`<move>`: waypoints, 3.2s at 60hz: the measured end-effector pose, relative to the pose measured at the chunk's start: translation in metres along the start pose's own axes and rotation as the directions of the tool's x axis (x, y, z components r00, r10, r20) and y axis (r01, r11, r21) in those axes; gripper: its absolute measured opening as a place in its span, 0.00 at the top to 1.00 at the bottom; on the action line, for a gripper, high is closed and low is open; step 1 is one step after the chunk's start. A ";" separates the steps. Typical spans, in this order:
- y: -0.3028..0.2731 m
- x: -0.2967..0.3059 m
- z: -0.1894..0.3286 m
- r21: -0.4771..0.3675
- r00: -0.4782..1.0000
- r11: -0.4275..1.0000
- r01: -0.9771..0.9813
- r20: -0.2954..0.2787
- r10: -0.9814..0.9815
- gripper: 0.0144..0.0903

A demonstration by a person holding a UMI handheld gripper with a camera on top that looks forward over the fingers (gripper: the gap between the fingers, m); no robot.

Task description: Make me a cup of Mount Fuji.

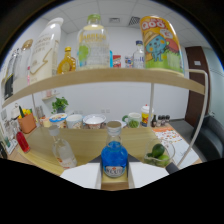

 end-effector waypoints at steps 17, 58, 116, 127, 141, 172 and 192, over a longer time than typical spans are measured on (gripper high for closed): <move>-0.011 -0.014 -0.073 0.072 1.000 0.997 -0.017 0.022 0.015 0.72; 0.090 -0.011 -0.061 -0.124 0.247 0.252 0.960 -0.054 -0.967 0.72; -0.012 -0.013 -0.118 0.158 0.736 0.722 0.674 -0.055 -0.675 0.71; 0.018 0.057 -0.124 0.132 0.979 0.971 0.201 0.013 -0.204 0.72; 0.123 0.117 -0.073 -0.070 1.000 0.997 -0.021 0.000 0.021 0.72; 0.201 0.128 -0.036 -0.291 1.000 0.957 0.008 0.028 0.000 0.71; 0.212 0.134 -0.050 -0.339 1.000 0.940 -0.025 -0.016 0.020 0.49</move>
